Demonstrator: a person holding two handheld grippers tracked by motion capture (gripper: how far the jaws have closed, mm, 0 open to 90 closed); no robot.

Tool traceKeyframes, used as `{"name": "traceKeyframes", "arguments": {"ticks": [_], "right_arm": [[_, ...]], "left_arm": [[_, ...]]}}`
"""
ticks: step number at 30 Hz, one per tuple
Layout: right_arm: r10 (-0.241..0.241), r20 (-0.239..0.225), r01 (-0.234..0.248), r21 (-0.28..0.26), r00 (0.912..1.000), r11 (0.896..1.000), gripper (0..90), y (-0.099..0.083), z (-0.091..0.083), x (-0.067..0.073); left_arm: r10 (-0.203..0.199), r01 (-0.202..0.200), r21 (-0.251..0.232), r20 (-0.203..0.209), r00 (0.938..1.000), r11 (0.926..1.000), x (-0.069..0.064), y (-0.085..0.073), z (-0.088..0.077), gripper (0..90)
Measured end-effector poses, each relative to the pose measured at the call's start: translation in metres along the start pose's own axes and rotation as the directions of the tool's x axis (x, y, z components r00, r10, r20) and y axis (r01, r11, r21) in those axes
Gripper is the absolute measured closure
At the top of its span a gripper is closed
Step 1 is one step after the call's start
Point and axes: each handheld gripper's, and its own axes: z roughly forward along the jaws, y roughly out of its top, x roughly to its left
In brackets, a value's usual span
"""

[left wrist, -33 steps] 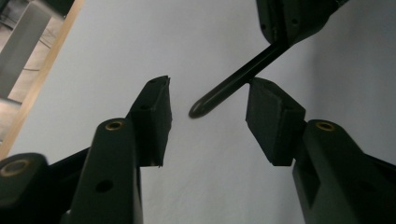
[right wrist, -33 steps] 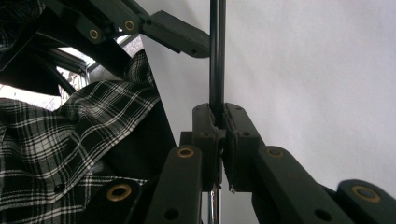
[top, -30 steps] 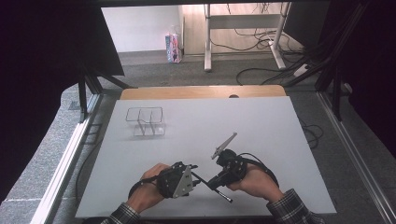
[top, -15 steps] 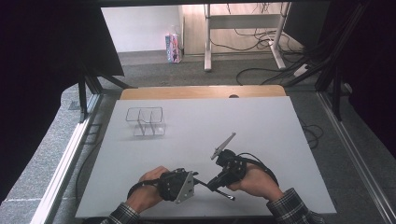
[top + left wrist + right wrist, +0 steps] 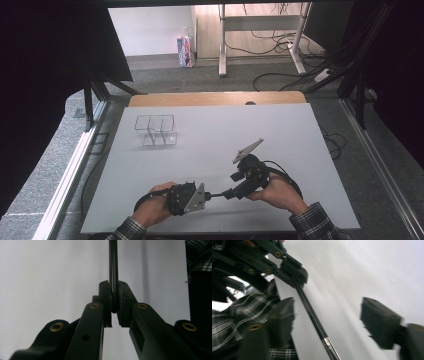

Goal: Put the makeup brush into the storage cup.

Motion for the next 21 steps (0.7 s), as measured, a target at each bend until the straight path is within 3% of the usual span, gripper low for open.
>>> {"name": "traceKeyframes", "arguments": {"ticks": [1,2,4,8,10,11,14,15,16,17,18,19,21], "right_arm": [[0.0,0.0,0.0,0.0,1.0,1.0,19.3,0.0,0.0,0.0],[0.001,0.02,0.0,-0.019,0.9998,1.0,13.0,-0.001,-0.001,-0.001],[-0.003,0.039,0.004,-0.041,0.9993,0.999,7.8,-0.002,-0.003,-0.002],[-0.023,0.071,0.028,-0.068,0.9972,0.997,3.7,-0.005,-0.008,-0.001],[-0.022,0.09,0.03,-0.091,0.9957,0.995,1.7,-0.006,-0.011,-0.001],[-0.022,0.09,0.03,-0.091,0.9957,0.995,1.7,-0.006,-0.011,-0.001],[-0.028,0.133,0.046,-0.129,0.9907,0.991,1.8,-0.009,-0.017,-0.002],[-0.026,0.153,0.049,-0.149,0.9879,0.988,1.8,-0.011,-0.02,-0.002],[-0.026,0.153,0.049,-0.149,0.9879,0.988,1.8,-0.011,-0.02,-0.002],[-0.025,0.169,0.052,-0.161,0.9853,0.986,1.8,-0.012,-0.022,-0.003],[-0.016,0.19,0.053,-0.19,0.9816,0.98,2.0,-0.015,-0.026,-0.006],[-0.016,0.19,0.053,-0.19,0.9816,0.98,2.0,-0.015,-0.026,-0.006],[0.005,0.205,0.042,-0.222,0.9787,0.974,2.1,-0.018,-0.03,-0.008]], "left_arm": [[0.0,0.0,0.0,0.0,1.0,1.0,0.0,0.0,0.0,84.1],[-0.011,0.011,0.002,0.003,0.9999,0.9999,0.001,-0.001,0.0,84.1],[-0.062,0.062,0.007,0.006,0.9981,0.9981,0.003,-0.004,0.001,84.0],[-0.095,0.095,0.016,0.009,0.9954,0.9954,0.007,-0.007,-0.001,84.0],[-0.147,0.147,0.008,0.006,0.9891,0.9891,0.01,-0.012,-0.004,84.0],[-0.147,0.147,0.008,0.006,0.9891,0.9891,0.01,-0.012,-0.004,83.9],[-0.218,0.218,0.002,0.03,0.9755,0.976,0.015,-0.018,-0.005,84.0],[-0.257,0.258,-0.005,0.041,0.9655,0.9662,0.018,-0.022,-0.006,83.9],[-0.257,0.258,-0.005,0.041,0.9655,0.9662,0.018,-0.022,-0.006,84.0],[-0.273,0.274,-0.01,0.044,0.961,0.9617,0.019,-0.024,-0.007,84.0],[-0.303,0.304,-0.026,0.052,0.9517,0.9522,0.021,-0.027,-0.009,84.0],[-0.303,0.304,-0.026,0.052,0.9517,0.9522,0.021,-0.027,-0.009,84.0],[-0.33,0.333,-0.047,0.06,0.9419,0.9417,0.023,-0.03,-0.012,84.0]]}}
